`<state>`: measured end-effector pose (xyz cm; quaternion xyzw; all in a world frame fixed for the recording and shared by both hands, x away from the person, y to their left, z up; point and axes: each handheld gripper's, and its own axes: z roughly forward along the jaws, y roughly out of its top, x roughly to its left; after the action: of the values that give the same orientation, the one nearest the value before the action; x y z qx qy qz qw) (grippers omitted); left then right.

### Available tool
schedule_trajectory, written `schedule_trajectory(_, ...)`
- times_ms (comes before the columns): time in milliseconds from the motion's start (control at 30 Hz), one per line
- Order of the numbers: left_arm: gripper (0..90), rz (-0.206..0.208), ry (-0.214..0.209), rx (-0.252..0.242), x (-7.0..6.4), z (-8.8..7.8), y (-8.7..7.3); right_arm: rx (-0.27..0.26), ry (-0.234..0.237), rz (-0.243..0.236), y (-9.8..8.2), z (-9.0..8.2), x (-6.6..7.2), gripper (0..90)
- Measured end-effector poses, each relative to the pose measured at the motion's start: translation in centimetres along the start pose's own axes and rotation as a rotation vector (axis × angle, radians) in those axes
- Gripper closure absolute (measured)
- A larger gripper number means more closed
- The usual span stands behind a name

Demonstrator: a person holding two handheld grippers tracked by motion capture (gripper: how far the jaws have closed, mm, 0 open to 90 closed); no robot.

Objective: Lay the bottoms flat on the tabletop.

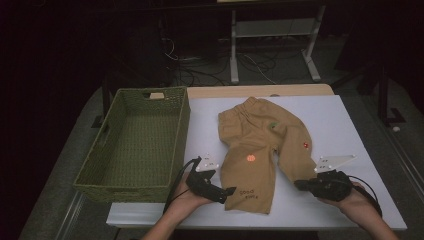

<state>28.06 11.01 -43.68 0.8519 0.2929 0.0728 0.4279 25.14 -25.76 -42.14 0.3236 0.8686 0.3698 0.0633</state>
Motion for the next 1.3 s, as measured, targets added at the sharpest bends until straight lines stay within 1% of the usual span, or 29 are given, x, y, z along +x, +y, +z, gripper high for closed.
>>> schedule_trajectory(167,0.0,-0.004,0.001,-0.003,0.0,-0.1,0.0,0.015,0.018,-0.018,0.0,0.5,0.7,87.9)
schedule_trajectory(300,0.0,-0.008,0.001,-0.002,0.1,-0.1,0.0,0.038,0.036,-0.029,-0.2,0.8,1.4,87.9)
schedule_trajectory(500,0.0,-0.010,-0.001,-0.005,0.0,-0.1,0.0,0.061,0.071,-0.056,-0.1,1.6,2.4,87.9)
schedule_trajectory(667,0.0,-0.010,-0.008,-0.006,-0.1,-0.1,0.0,0.074,0.098,-0.072,0.1,2.0,3.0,87.9)
schedule_trajectory(800,0.0,-0.002,-0.015,-0.001,-0.1,0.0,0.0,0.080,0.114,-0.081,0.1,2.4,3.1,87.8)
schedule_trajectory(1133,0.0,0.000,-0.025,-0.001,-0.1,0.1,-0.1,0.137,0.146,-0.092,-0.2,3.6,3.1,87.5)
schedule_trajectory(1233,0.0,0.002,-0.026,0.001,0.0,0.1,-0.1,0.139,0.152,-0.096,-0.2,3.6,3.1,87.2)
schedule_trajectory(1300,0.0,0.000,-0.026,-0.001,0.0,0.1,-0.1,0.133,0.152,-0.095,-0.1,3.6,3.0,85.1)
